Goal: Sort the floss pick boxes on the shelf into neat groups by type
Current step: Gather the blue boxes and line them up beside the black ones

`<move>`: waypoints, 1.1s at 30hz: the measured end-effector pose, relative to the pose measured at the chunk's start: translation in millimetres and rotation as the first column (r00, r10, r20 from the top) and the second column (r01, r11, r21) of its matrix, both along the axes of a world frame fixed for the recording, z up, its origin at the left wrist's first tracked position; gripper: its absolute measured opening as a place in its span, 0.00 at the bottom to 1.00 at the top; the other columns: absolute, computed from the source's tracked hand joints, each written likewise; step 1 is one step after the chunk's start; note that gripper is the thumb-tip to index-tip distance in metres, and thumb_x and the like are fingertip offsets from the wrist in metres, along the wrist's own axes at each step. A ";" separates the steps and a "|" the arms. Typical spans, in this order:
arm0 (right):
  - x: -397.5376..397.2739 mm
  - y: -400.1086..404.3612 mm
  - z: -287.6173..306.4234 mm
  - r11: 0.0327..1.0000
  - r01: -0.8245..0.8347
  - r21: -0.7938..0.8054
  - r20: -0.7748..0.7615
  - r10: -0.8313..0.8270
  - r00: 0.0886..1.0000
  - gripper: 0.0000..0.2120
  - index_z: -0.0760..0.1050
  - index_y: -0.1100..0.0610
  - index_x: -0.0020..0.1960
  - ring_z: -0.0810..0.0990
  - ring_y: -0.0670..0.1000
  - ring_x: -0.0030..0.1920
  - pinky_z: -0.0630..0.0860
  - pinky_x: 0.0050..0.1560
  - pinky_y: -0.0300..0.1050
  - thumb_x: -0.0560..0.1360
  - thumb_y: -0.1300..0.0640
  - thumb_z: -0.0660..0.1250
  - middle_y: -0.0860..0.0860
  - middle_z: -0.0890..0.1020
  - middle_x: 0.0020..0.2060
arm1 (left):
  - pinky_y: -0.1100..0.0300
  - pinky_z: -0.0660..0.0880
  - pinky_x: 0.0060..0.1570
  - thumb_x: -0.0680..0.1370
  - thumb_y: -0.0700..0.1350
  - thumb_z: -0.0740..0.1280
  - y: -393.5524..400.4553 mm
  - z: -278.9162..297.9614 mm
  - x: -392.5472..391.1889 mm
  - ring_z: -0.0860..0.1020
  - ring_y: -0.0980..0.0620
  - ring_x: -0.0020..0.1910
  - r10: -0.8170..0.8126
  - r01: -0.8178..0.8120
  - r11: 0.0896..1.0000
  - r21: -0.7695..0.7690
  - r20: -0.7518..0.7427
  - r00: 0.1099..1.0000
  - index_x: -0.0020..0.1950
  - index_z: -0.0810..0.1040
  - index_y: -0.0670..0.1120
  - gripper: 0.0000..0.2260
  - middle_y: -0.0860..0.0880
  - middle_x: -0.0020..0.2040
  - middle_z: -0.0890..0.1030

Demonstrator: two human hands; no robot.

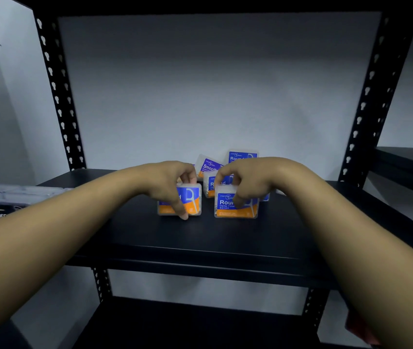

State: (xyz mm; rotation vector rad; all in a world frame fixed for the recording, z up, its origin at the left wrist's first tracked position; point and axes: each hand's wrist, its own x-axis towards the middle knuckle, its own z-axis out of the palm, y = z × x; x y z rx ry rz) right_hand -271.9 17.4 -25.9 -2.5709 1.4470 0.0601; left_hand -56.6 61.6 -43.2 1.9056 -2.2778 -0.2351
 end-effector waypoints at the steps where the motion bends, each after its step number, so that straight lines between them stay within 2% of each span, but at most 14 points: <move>1: 0.5 0.5 -0.5 1.000 -0.009 0.001 -0.004 0.009 1.000 0.25 0.71 0.35 0.59 0.84 0.55 0.50 0.86 0.48 0.52 0.71 0.54 0.78 0.49 0.79 0.55 | 0.60 0.76 0.43 0.61 0.51 0.85 -0.3 -0.5 0.7 0.79 0.56 0.45 -0.019 0.019 1.000 0.002 -0.011 1.000 0.55 0.74 0.54 0.29 0.56 0.52 0.79; 5: 5.8 3.8 -3.4 0.998 -0.056 -0.019 -0.040 0.055 0.998 0.24 0.73 0.38 0.61 0.81 0.50 0.43 0.85 0.50 0.53 0.69 0.46 0.79 0.45 0.77 0.48 | 0.61 0.77 0.42 0.64 0.53 0.83 1.2 -2.2 -1.5 0.80 0.57 0.43 -0.070 0.070 0.997 0.028 0.016 0.997 0.52 0.75 0.55 0.24 0.57 0.47 0.81; 7: 9.1 4.2 -5.7 0.996 -0.074 -0.055 -0.078 0.070 0.995 0.25 0.75 0.39 0.63 0.79 0.49 0.45 0.82 0.52 0.50 0.69 0.43 0.79 0.43 0.75 0.47 | 0.61 0.76 0.42 0.64 0.55 0.83 0.9 -3.5 -4.2 0.80 0.57 0.43 -0.085 0.084 0.996 0.031 0.022 0.996 0.49 0.76 0.57 0.20 0.58 0.46 0.81; 11: 12.8 1.6 -12.6 0.993 -0.069 -0.101 -0.140 0.055 0.989 0.35 0.70 0.39 0.71 0.74 0.52 0.55 0.77 0.56 0.49 0.67 0.40 0.79 0.46 0.74 0.59 | 0.54 0.81 0.52 0.64 0.56 0.82 0.3 -6.2 -8.0 0.83 0.55 0.48 -0.086 0.085 0.993 0.077 0.009 0.996 0.53 0.80 0.58 0.21 0.59 0.48 0.83; 14: 13.6 -0.7 -15.3 0.992 -0.070 -0.103 -0.139 0.055 0.989 0.39 0.68 0.40 0.74 0.74 0.53 0.59 0.73 0.54 0.47 0.67 0.40 0.79 0.47 0.74 0.68 | 0.52 0.82 0.54 0.65 0.55 0.82 -0.5 -5.5 -10.5 0.84 0.53 0.47 -0.074 0.071 0.994 0.086 0.028 0.997 0.50 0.82 0.56 0.18 0.57 0.46 0.84; 16: 14.3 -2.0 -15.2 0.993 -0.069 -0.093 -0.130 0.056 0.990 0.38 0.70 0.40 0.73 0.75 0.53 0.58 0.74 0.53 0.47 0.66 0.39 0.80 0.47 0.74 0.68 | 0.51 0.82 0.54 0.65 0.55 0.82 -1.5 -2.6 -11.9 0.84 0.52 0.47 -0.044 0.039 0.993 0.115 0.044 0.998 0.50 0.84 0.54 0.17 0.56 0.46 0.86; 19: 14.8 -0.4 -13.3 0.997 -0.050 -0.059 -0.125 0.043 0.991 0.37 0.72 0.40 0.71 0.76 0.54 0.55 0.75 0.47 0.45 0.65 0.39 0.80 0.47 0.75 0.58 | 0.49 0.82 0.56 0.64 0.54 0.83 -2.6 2.5 -14.4 0.86 0.50 0.48 -0.001 -0.010 0.981 0.192 0.059 0.998 0.51 0.86 0.52 0.19 0.54 0.46 0.88; 22: 14.2 4.5 -11.1 0.997 -0.067 -0.043 -0.132 0.061 0.989 0.29 0.77 0.44 0.63 0.79 0.54 0.53 0.76 0.40 0.43 0.66 0.40 0.81 0.46 0.78 0.54 | 0.49 0.82 0.57 0.63 0.54 0.83 -3.3 3.3 -17.1 0.86 0.50 0.48 0.014 -0.033 0.972 0.232 0.083 0.996 0.52 0.86 0.51 0.20 0.53 0.47 0.88; 24: 14.4 6.0 -10.3 0.997 -0.073 -0.030 -0.125 0.068 0.990 0.25 0.80 0.45 0.59 0.81 0.54 0.54 0.78 0.41 0.44 0.66 0.41 0.81 0.49 0.82 0.55 | 0.49 0.83 0.56 0.63 0.54 0.83 -3.1 3.1 -17.4 0.87 0.50 0.48 0.024 -0.044 0.971 0.235 0.087 0.996 0.53 0.86 0.51 0.21 0.53 0.47 0.88; 28: 15.6 11.9 -6.7 0.999 -0.041 0.001 -0.138 0.041 0.990 0.25 0.80 0.47 0.58 0.80 0.54 0.55 0.83 0.51 0.51 0.65 0.41 0.81 0.48 0.81 0.53 | 0.49 0.83 0.56 0.63 0.53 0.84 -0.1 5.1 -17.3 0.86 0.49 0.48 0.031 -0.052 0.967 0.249 0.087 0.996 0.52 0.86 0.51 0.20 0.52 0.46 0.88; 31: 17.9 18.3 -2.2 0.999 -0.031 0.014 -0.147 0.033 0.989 0.24 0.81 0.48 0.58 0.79 0.52 0.53 0.81 0.42 0.47 0.66 0.42 0.81 0.44 0.79 0.48 | 0.47 0.83 0.56 0.63 0.52 0.84 2.8 7.3 -14.9 0.86 0.49 0.49 0.013 -0.035 0.964 0.265 0.085 0.996 0.53 0.86 0.51 0.21 0.52 0.47 0.88; 33: 19.9 20.6 -1.6 0.999 -0.045 0.010 -0.146 0.046 0.988 0.23 0.81 0.48 0.57 0.79 0.52 0.55 0.81 0.50 0.48 0.67 0.41 0.81 0.45 0.80 0.51 | 0.46 0.83 0.56 0.63 0.52 0.84 5.8 10.8 -9.4 0.86 0.48 0.49 0.003 -0.022 0.964 0.264 0.072 0.997 0.53 0.86 0.52 0.21 0.52 0.47 0.88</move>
